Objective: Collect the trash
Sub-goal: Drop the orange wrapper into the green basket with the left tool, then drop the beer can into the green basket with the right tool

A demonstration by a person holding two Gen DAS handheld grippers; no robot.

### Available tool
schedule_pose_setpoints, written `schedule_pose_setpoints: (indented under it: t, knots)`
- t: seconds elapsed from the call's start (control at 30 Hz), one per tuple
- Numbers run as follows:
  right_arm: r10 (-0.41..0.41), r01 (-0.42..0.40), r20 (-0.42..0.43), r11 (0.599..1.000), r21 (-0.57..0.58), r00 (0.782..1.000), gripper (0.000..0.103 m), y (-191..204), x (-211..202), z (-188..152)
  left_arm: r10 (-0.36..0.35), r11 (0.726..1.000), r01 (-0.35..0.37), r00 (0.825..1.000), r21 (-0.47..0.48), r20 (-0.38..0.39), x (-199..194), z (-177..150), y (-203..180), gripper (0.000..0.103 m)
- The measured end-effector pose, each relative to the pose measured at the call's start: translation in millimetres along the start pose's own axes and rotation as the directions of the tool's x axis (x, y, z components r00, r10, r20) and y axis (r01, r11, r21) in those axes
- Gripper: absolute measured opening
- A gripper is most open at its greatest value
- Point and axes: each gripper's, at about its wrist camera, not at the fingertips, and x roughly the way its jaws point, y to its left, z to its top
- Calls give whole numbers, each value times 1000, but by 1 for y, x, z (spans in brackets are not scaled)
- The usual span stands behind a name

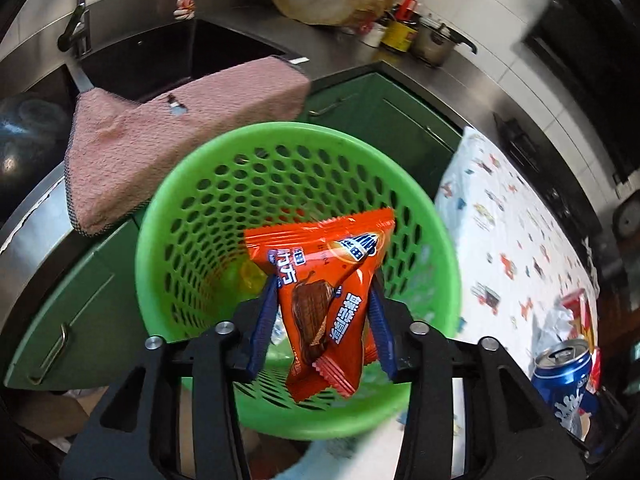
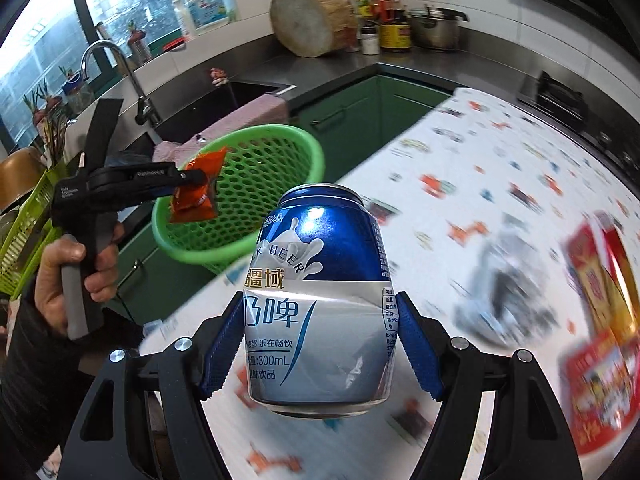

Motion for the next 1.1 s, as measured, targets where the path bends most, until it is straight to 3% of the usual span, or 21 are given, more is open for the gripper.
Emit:
schedule_pose_setpoints:
  t: [0.17,0.43,0.83,1.0,1.1]
  knots:
    - [31,-32,-19,999,-22,999,71,20,30,26,17,1000,-17,1000,-20,4,3,3,17,59]
    - [86,-86,-33,996,-14,996,71,42,70,57,-1,998,1,1000,-58,7,3,0,39,70]
    - [122,-124,-45,992,-33,992,71,74,111,80,2,993,5,998,-122,60,-21,-6,65,70]
    - [146,-147,-17,988,-47,989,80,84,102,81,2,989,8,998,-146,63,-26,-9,72,70]
    - [136,-135,-1,988,-68,991,80,85,91,77,2,990,7,998,-141,67,-29,-10,70,70]
